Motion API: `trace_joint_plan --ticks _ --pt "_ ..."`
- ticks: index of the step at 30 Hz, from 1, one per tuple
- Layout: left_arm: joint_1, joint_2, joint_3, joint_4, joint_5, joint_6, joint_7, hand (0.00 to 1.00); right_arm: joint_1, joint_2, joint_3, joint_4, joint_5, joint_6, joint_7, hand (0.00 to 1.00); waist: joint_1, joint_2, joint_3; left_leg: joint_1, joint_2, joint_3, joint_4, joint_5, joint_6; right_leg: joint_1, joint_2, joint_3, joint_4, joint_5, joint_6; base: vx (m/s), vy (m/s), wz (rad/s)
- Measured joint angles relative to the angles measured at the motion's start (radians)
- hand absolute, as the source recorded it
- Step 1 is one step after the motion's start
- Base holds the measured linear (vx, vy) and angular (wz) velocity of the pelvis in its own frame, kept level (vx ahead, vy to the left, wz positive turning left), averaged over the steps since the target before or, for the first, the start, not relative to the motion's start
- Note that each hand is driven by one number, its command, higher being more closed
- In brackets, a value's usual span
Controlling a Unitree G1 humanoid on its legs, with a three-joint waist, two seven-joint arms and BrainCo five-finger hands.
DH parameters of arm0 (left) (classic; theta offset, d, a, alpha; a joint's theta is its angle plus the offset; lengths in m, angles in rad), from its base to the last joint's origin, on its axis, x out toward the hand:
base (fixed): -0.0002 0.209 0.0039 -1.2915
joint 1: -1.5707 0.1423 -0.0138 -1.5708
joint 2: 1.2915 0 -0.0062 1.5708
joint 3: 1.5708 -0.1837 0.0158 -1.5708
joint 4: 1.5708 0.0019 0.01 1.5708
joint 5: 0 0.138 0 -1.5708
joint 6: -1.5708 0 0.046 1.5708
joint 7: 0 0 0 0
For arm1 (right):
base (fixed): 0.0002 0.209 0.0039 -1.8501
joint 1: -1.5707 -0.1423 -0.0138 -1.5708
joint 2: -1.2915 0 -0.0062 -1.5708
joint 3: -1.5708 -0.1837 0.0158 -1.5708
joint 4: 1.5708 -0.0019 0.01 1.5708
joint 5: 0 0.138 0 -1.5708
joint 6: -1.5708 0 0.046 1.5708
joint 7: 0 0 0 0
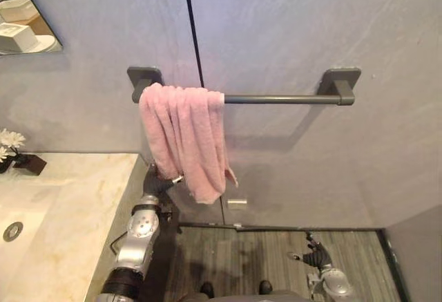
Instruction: Organize washtable
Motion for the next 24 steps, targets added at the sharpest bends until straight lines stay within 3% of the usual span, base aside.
trace_joint_plan --ticks 7,12,17,24 --pt "-0.014 0.0 -0.029 0.0 0.024 0.0 0.0 1.0 -0.002 0.0 0.021 -0.006 -0.018 0.008 -0.001 0.0 -0.025 -0.015 -0.008 0.003 -0.001 0.026 -0.006 0.0 -0.001 -0.005 0.002 0.034 -0.01 0.012 0.004 0.0 -0.004 -0.15" --pt "-0.011 0.0 -0.03 0.0 0.024 0.0 0.0 1.0 0.002 -0.008 0.064 -0.246 -0.017 0.006 0.0 0.0 -0.024 -0.018 -0.01 0.008 -0.002 0.027 -0.006 -0.001 0.001 -0.006 0.001 0.048 -0.009 0.014 0.006 -0.01 -0.003 -0.07" --pt "-0.002 0.0 -0.03 -0.002 0.024 -0.001 0.0 1.0 -0.064 -0.041 0.172 -0.499 -0.002 -0.032 0.039 0.0 -0.003 -0.024 -0.014 0.009 -0.002 0.026 -0.003 -0.001 0.001 -0.006 0.001 0.053 -0.011 0.025 0.005 -0.06 -0.01 -0.02" --pt "-0.001 0.0 -0.044 -0.02 0.024 -0.001 0.007 1.0 -0.196 -0.067 0.26 -0.614 0.012 -0.063 0.043 0.0 0.016 -0.028 -0.017 -0.003 0.001 0.025 -0.002 0.0 0.001 -0.017 -0.001 0.057 -0.011 0.027 0.004 -0.05 -0.007 0.0"
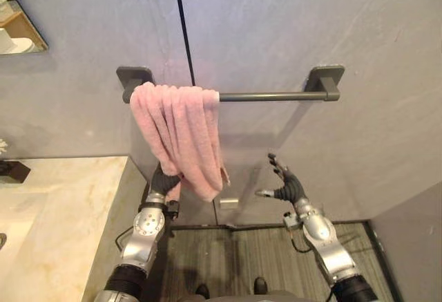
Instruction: Organize washtable
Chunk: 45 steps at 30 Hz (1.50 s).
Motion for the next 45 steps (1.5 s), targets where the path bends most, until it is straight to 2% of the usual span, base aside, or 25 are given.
trace_joint_plan --ticks 6,10,11,16,24,36,45 --pt "-0.002 -0.011 -0.044 -0.011 0.0 -0.004 0.015 1.0 -0.084 -0.037 0.097 -0.013 0.059 -0.01 0.008 0.0 0.015 -0.006 -0.004 -0.018 -0.004 -0.023 0.015 0.0 0.0 -0.001 0.001 -0.017 0.0 0.0 -0.001 0.0 -0.012 0.08" --pt "-0.002 -0.025 -0.052 -0.019 -0.002 -0.004 0.016 1.0 -0.195 -0.032 0.185 0.065 0.094 -0.01 0.024 0.0 0.019 -0.006 -0.004 -0.023 -0.003 -0.031 0.018 0.001 0.0 -0.001 0.002 -0.024 0.0 0.0 -0.001 -0.04 -0.016 0.06" --pt "-0.003 -0.027 -0.065 -0.019 -0.003 -0.005 0.017 1.0 -0.215 -0.03 0.203 0.084 0.112 -0.008 0.024 1.0 0.023 -0.006 -0.004 -0.025 -0.003 -0.035 0.018 0.002 0.002 -0.001 0.001 -0.028 0.0 0.0 -0.001 -0.06 -0.017 0.15" --pt "-0.006 -0.038 -0.074 -0.019 -0.011 -0.006 0.026 1.0 -0.273 -0.007 0.239 0.151 0.131 0.013 0.021 1.0 0.047 -0.006 -0.004 -0.036 -0.003 -0.058 0.017 0.007 -0.001 -0.001 0.002 -0.047 0.0 0.0 -0.001 -0.04 -0.016 0.12" --pt "-0.011 -0.039 -0.072 -0.021 -0.013 -0.006 0.039 1.0 -0.299 0.024 0.227 0.19 0.131 0.013 -0.001 1.0 0.047 -0.007 -0.005 -0.045 -0.005 -0.077 0.017 0.017 -0.001 -0.001 0.001 -0.064 0.0 -0.001 -0.002 -0.03 -0.012 0.07" --pt "-0.008 -0.052 -0.067 -0.064 -0.009 -0.008 0.031 1.0 -0.207 0.02 0.065 0.153 0.131 0.009 0.001 1.0 0.047 -0.008 -0.005 -0.036 -0.003 -0.062 0.014 0.016 -0.001 -0.001 0.002 -0.049 0.002 -0.001 -0.002 -0.02 -0.006 -0.03" --pt "-0.006 -0.108 -0.071 -0.103 -0.001 -0.022 -0.029 1.0 -0.106 0.031 -0.044 0.096 0.131 0.0 0.004 1.0 0.042 -0.01 -0.007 -0.016 -0.001 -0.035 -0.001 0.016 -0.001 -0.004 0.002 -0.024 0.006 -0.001 -0.001 -0.02 -0.005 -0.09"
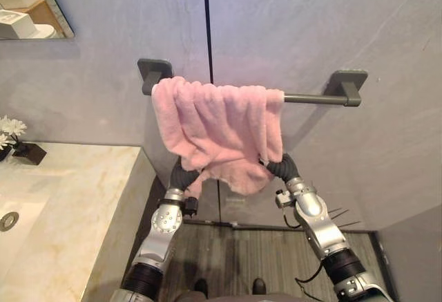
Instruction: Organize washtable
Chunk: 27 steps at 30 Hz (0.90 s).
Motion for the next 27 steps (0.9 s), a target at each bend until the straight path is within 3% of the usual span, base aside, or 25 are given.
trace_joint_plan --ticks 8,21,22,27 --pt "0.011 -0.021 0.0 0.013 -0.002 -0.001 -0.002 1.0 0.022 0.052 -0.04 0.013 0.0 -0.02 0.0 1.0 -0.024 0.0 0.0 0.004 -0.005 0.006 -0.007 -0.001 0.002 -0.008 -0.002 0.006 0.013 -0.01 0.015 -0.01 -0.001 -0.02" --pt "0.037 -0.066 0.049 0.19 -0.019 -0.026 -0.002 1.0 -0.002 0.126 -0.039 0.136 -0.023 -0.04 0.02 1.0 -0.026 -0.001 -0.02 0.024 -0.006 0.01 -0.021 -0.001 0.002 0.003 -0.002 0.009 0.013 -0.014 0.014 -0.01 -0.004 0.0" --pt "0.037 -0.068 0.052 0.194 -0.019 -0.027 -0.002 0.0 -0.002 0.131 -0.04 0.145 -0.024 -0.04 0.02 0.0 -0.028 -0.001 -0.02 0.024 -0.006 0.009 -0.023 -0.001 0.002 0.003 -0.002 0.007 0.013 -0.015 0.013 -0.05 -0.016 0.04" --pt "0.037 -0.08 0.091 0.202 -0.02 -0.026 -0.002 0.0 0.0 0.14 -0.081 0.167 -0.024 -0.041 0.018 0.0 -0.029 0.0 -0.022 0.034 -0.007 0.001 -0.041 0.005 -0.001 0.009 -0.004 -0.012 0.013 -0.017 0.014 -0.03 -0.012 0.07"
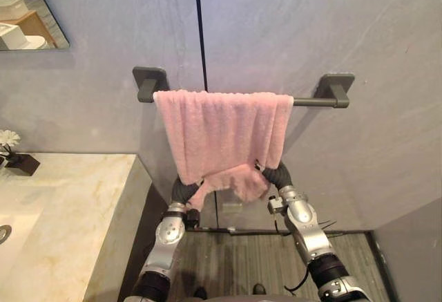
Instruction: Organize washtable
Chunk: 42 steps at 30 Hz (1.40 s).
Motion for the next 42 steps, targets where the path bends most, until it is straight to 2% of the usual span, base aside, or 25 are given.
trace_joint_plan --ticks 8,12,16,18,22,25,30,34,36,38,39,41,42 --pt "0.031 -0.003 0.042 -0.04 -0.036 0.0 0.009 0.0 0.046 0.01 -0.081 0.003 0.004 0.005 -0.029 0.0 -0.003 -0.005 -0.003 -0.001 0.001 -0.018 0.0 0.002 0.002 0.011 0.0 -0.021 -0.009 -0.004 -0.002 0.0 -0.008 0.06" --pt "0.078 -0.002 0.098 -0.056 -0.095 0.003 0.032 0.0 0.079 0.012 -0.156 -0.007 0.03 0.007 -0.07 0.0 -0.007 -0.008 -0.001 0.004 0.001 -0.021 0.0 0.001 0.002 0.025 0.0 -0.029 -0.019 -0.004 -0.002 0.0 -0.012 0.05" --pt "0.132 -0.002 0.156 -0.169 -0.174 0.002 0.05 0.0 0.153 0.012 -0.252 -0.019 0.049 0.031 -0.119 0.0 0.0 -0.009 -0.001 0.004 0.002 -0.021 0.0 0.001 0.002 0.025 -0.001 -0.026 -0.019 -0.004 -0.002 -0.02 -0.004 0.0" --pt "0.15 -0.005 0.186 -0.231 -0.194 -0.001 0.051 0.0 0.209 0.014 -0.295 -0.089 0.052 0.041 -0.137 0.0 0.001 -0.008 0.0 0.004 0.001 -0.021 0.001 0.001 0.002 0.025 -0.002 -0.024 -0.019 -0.004 -0.002 -0.04 -0.005 -0.02" --pt "0.185 -0.042 0.297 -0.411 -0.215 -0.015 0.073 0.0 0.256 0.021 -0.401 -0.322 0.049 0.047 -0.167 0.0 -0.018 -0.008 0.0 0.006 0.003 -0.016 0.005 0.001 0.002 0.025 -0.002 -0.022 -0.017 -0.004 -0.003 -0.05 -0.011 -0.04" --pt "0.186 -0.046 0.349 -0.555 -0.215 -0.041 0.095 0.0 0.255 0.021 -0.443 -0.483 0.047 0.018 -0.19 0.0 -0.02 -0.008 0.0 0.011 0.004 -0.009 0.006 0.001 0.002 0.027 0.0 -0.014 -0.017 -0.002 -0.004 -0.05 -0.011 -0.07" --pt "0.167 -0.045 0.356 -0.766 -0.214 -0.093 0.116 0.0 0.224 0.015 -0.445 -0.684 0.044 -0.029 -0.201 0.0 -0.022 -0.005 -0.001 0.026 0.004 0.005 0.006 -0.001 0.003 0.036 0.0 -0.003 -0.016 -0.002 -0.005 -0.03 -0.008 -0.07" --pt "0.083 0.026 0.273 -0.844 -0.215 -0.118 0.122 0.0 0.128 -0.044 -0.39 -0.796 0.047 -0.067 -0.204 0.0 -0.023 -0.002 -0.001 0.033 0.003 0.008 0.006 -0.001 0.003 0.041 0.0 -0.001 -0.016 -0.002 -0.005 -0.04 -0.008 -0.03" --pt "0.021 0.1 0.181 -0.851 -0.217 -0.133 0.096 0.0 0.06 -0.111 -0.289 -0.831 0.073 -0.092 -0.191 0.0 -0.023 0.001 -0.004 0.033 0.002 0.009 0.006 -0.001 0.003 0.041 0.0 0.0 -0.016 -0.002 -0.005 -0.04 -0.009 -0.03" --pt "-0.048 0.186 0.026 -0.852 -0.235 -0.136 0.025 0.0 -0.035 -0.199 -0.096 -0.831 0.119 -0.116 -0.124 0.0 -0.024 0.012 -0.011 0.035 0.002 0.012 0.006 -0.001 0.004 0.04 0.0 0.004 -0.015 -0.001 -0.005 -0.02 -0.008 -0.05" --pt "-0.065 0.198 -0.014 -0.85 -0.235 -0.137 0.013 0.0 -0.052 -0.215 -0.051 -0.83 0.125 -0.117 -0.108 0.0 -0.024 0.014 -0.012 0.035 0.002 0.012 0.006 -0.002 0.004 0.039 0.001 0.005 -0.015 -0.001 -0.005 0.0 0.0 0.0" --pt "-0.142 0.251 -0.17 -0.786 -0.275 -0.137 -0.092 0.0 -0.108 -0.272 0.138 -0.798 0.192 -0.11 0.001 0.0 -0.023 0.02 -0.016 0.034 0.003 0.012 0.005 -0.002 0.004 0.039 0.002 0.01 -0.013 -0.001 -0.005 0.0 0.0 0.0" --pt "-0.157 0.266 -0.198 -0.763 -0.281 -0.134 -0.11 0.0 -0.12 -0.283 0.175 -0.783 0.206 -0.108 0.02 0.0 -0.023 0.02 -0.016 0.034 0.004 0.012 0.005 -0.002 0.004 0.039 0.003 0.011 -0.013 -0.001 -0.005 0.0 0.0 0.0"
